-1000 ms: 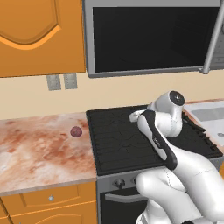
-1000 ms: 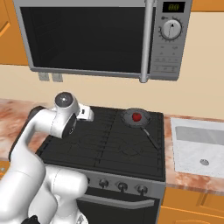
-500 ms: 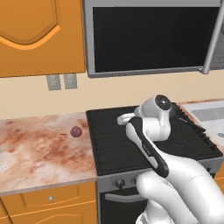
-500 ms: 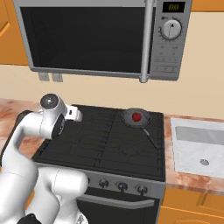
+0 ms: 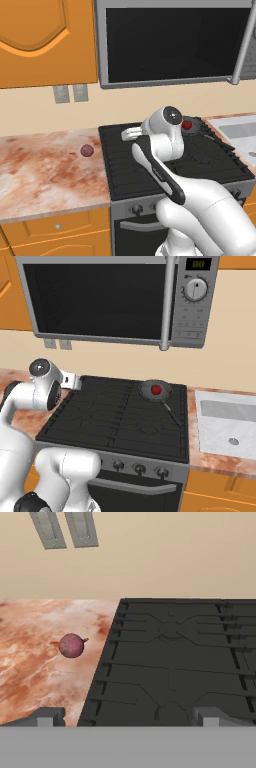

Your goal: Place the pan on the rear right burner on the stove. Then place the tomato and the onion in the pan and turn on the rear right burner.

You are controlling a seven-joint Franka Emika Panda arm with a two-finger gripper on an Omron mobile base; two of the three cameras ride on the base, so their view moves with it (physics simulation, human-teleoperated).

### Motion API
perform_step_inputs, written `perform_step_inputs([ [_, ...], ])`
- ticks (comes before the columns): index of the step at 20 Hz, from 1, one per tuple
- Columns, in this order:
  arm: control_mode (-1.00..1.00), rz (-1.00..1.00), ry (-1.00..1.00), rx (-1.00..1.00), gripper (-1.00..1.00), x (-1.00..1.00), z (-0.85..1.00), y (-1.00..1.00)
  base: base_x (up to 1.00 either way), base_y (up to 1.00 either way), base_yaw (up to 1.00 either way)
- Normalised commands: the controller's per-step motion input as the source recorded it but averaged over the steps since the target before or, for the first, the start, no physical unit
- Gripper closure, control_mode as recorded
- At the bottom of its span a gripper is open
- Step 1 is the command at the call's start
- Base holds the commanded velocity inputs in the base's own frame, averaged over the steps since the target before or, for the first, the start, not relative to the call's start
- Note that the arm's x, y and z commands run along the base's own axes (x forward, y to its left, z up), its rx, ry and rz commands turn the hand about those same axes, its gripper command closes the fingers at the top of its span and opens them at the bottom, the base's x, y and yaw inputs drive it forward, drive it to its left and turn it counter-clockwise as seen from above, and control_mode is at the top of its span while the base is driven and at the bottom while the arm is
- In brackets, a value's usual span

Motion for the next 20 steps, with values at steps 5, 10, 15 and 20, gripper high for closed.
perform_step_inputs([
  [5,-1.00,0.00,0.01,0.00,-1.00,0.00,0.21,0.36,0.00,0.00,0.00],
  [10,-1.00,0.00,0.00,0.00,-1.00,0.00,0.06,0.44,0.00,0.00,0.00],
  [15,-1.00,0.00,0.02,0.00,-1.00,-0.03,0.00,0.43,0.00,0.00,0.00],
  [20,-1.00,0.00,0.02,0.00,-1.00,-0.01,0.00,0.44,0.00,0.00,0.00],
])
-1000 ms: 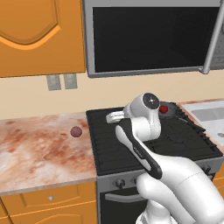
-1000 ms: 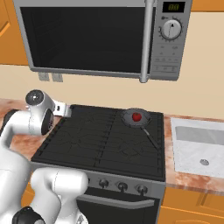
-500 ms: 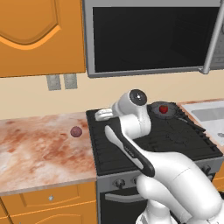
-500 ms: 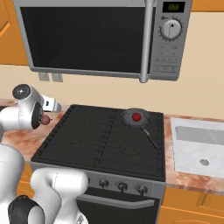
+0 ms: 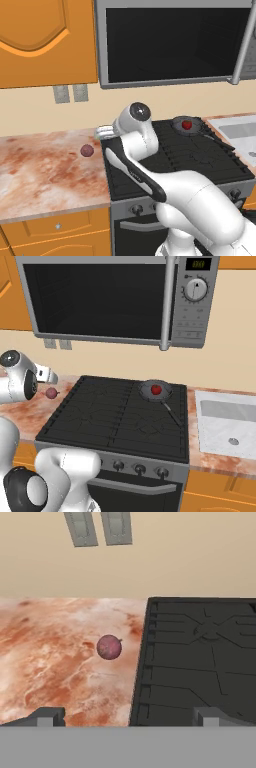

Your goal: Place the pan on the rear right burner on the stove. Then place the tomato and the onion in the pan and turn on the rear right burner.

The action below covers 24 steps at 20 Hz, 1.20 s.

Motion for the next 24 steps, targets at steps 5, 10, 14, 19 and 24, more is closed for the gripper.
perform_step_inputs([
  [5,-1.00,0.00,0.00,0.00,-1.00,0.00,-0.04,0.35,0.00,0.00,0.00],
  [10,-1.00,0.00,0.00,0.00,-1.00,0.16,-0.23,0.15,0.00,0.00,0.00],
  [14,-1.00,0.00,0.00,0.00,-1.00,0.10,-0.40,0.00,0.00,0.00,0.00],
  [19,-1.00,0.00,0.00,0.00,-1.00,0.16,-0.34,0.02,0.00,0.00,0.00],
  [24,-1.00,0.00,0.00,0.00,-1.00,0.32,-0.02,0.17,0.00,0.00,0.00],
])
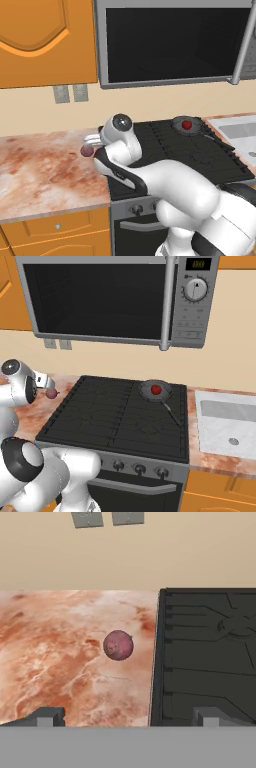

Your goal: Place the pan on the rear right burner on the stove. Then place the tomato and the onion in the pan and turn on the rear right burner.

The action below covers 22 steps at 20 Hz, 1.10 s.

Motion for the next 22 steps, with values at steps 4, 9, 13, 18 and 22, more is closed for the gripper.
perform_step_inputs([
  [4,-1.00,0.00,0.01,0.00,-1.00,0.59,0.00,0.16,0.00,0.00,0.00],
  [9,-1.00,0.00,0.02,0.00,-1.00,0.41,0.00,0.25,0.00,0.00,0.00],
  [13,-1.00,0.00,0.06,0.00,-1.00,0.12,-0.11,0.28,0.00,0.00,0.00],
  [18,-1.00,0.00,0.04,0.00,-1.00,0.05,-0.13,0.20,0.00,0.00,0.00],
  [22,-1.00,0.00,0.05,0.00,-1.00,0.00,-0.14,0.00,0.00,0.00,0.00],
])
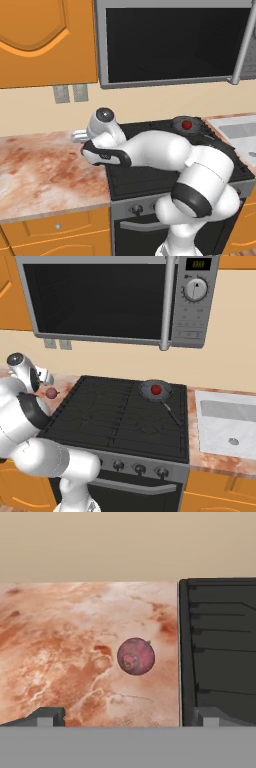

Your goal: Place the pan on the rear right burner on the stove. Then place the tomato and the onion in the pan and turn on the rear right burner.

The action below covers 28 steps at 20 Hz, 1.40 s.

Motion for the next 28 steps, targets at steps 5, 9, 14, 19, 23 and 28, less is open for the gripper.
perform_step_inputs([
  [5,-1.00,0.00,0.02,0.00,-1.00,0.01,-0.15,0.00,0.00,0.00,0.00],
  [9,-1.00,0.00,0.02,0.00,-1.00,0.09,-0.30,-0.01,0.00,0.00,0.00],
  [14,-1.00,0.00,0.00,0.00,-1.00,0.13,-0.27,-0.03,0.00,0.00,0.00],
  [19,-1.00,0.00,0.00,0.00,-1.00,0.27,-0.09,-0.01,0.00,0.00,0.00],
  [23,-1.00,0.00,0.00,0.00,-1.00,0.34,0.00,0.00,0.00,0.00,0.00],
  [28,-1.00,0.00,0.00,0.00,-1.00,0.31,0.00,0.00,0.00,0.00,0.00],
])
